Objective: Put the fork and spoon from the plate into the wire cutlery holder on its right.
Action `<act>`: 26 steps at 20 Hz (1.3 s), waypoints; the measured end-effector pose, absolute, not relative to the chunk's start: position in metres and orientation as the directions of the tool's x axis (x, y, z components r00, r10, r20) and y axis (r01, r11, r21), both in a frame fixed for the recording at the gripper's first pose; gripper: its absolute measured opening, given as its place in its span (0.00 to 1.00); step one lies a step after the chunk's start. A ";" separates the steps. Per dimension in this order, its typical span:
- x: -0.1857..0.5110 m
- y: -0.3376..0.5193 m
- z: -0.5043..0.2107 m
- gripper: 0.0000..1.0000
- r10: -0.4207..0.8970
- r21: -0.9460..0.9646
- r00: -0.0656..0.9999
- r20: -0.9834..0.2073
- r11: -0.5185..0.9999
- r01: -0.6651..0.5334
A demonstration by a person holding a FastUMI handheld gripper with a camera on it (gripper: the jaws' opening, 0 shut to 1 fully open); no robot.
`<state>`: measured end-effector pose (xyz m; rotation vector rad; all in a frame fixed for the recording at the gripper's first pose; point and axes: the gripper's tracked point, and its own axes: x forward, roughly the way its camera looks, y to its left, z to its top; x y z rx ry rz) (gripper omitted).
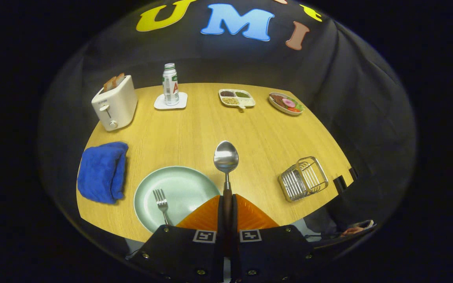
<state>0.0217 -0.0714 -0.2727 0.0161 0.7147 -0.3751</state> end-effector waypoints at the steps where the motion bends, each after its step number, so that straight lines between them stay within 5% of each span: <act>1: 0.020 -0.085 -0.269 0.08 -0.358 -0.119 0.683 -0.636 0.920 0.372; 14: -0.034 -0.211 -0.281 0.08 -0.502 -0.148 0.473 -0.724 0.783 0.604; 26: -0.017 -0.231 -0.272 0.11 -0.395 0.001 0.528 -0.752 0.800 0.600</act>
